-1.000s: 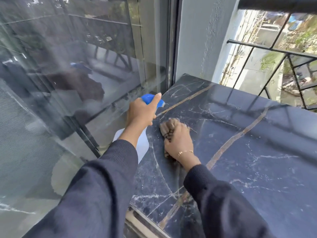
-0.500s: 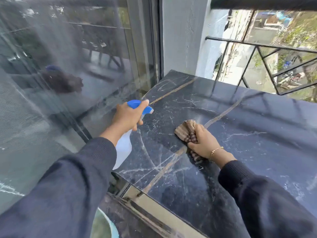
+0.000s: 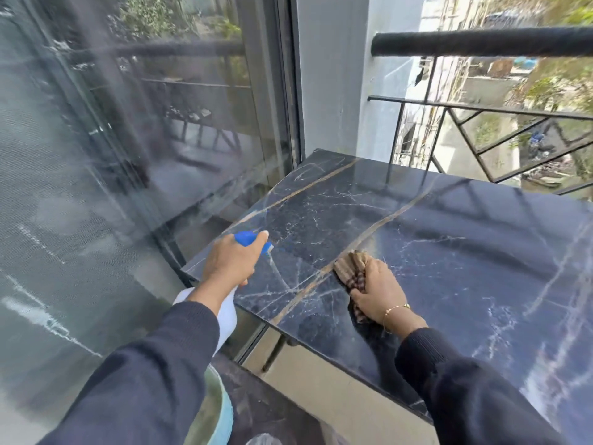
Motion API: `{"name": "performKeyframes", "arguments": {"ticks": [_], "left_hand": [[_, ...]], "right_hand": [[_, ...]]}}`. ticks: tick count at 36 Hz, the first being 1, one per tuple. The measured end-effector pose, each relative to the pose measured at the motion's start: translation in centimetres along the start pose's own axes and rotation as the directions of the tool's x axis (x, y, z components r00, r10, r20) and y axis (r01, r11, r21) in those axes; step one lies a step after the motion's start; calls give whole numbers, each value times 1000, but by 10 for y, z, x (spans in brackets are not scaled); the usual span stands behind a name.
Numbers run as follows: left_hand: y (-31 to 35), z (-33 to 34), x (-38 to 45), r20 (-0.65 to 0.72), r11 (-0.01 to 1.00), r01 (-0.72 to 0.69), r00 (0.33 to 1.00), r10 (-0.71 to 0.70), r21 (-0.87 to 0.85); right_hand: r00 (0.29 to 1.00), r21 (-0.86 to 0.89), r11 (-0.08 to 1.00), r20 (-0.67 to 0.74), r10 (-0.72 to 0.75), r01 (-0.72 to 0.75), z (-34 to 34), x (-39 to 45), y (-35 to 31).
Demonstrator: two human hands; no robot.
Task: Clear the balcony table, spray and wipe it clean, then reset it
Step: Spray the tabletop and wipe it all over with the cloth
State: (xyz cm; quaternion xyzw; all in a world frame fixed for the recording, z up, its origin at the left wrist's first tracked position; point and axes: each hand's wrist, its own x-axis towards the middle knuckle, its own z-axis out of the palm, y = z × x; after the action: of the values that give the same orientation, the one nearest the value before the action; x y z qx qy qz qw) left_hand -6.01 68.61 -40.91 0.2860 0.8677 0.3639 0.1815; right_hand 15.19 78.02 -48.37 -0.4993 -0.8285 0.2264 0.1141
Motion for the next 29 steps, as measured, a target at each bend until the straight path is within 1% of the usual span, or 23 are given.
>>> {"name": "performKeyframes", "arguments": {"ticks": [4, 9, 14, 18, 21, 26, 29], "left_hand": [[0, -9, -1, -7, 1000, 19, 1000, -19, 7], [-5, -18, 6, -55, 995, 11, 998, -5, 98], [-10, -21, 20, -65, 984, 20, 998, -9, 176], [-12, -24, 34, -80, 990, 33, 997, -22, 140], [-15, -27, 46, -107, 988, 47, 994, -31, 144], [-23, -27, 68, -119, 992, 71, 991, -59, 101], [-34, -29, 84, -120, 992, 84, 990, -72, 94]], "right_hand": [[1000, 2, 1000, 0, 0, 0, 0, -2, 2], [1000, -13, 1000, -14, 8, -9, 2, -1, 2], [999, -34, 999, -43, 33, -34, 7, 4, 1], [995, -60, 997, -89, 51, -56, 13, 21, -8], [994, -46, 997, -97, 53, -58, 18, 45, -22], [997, -16, 999, -70, 26, -27, 30, 97, -55], [999, -16, 1000, -37, -22, 22, 43, 132, -83]]}}
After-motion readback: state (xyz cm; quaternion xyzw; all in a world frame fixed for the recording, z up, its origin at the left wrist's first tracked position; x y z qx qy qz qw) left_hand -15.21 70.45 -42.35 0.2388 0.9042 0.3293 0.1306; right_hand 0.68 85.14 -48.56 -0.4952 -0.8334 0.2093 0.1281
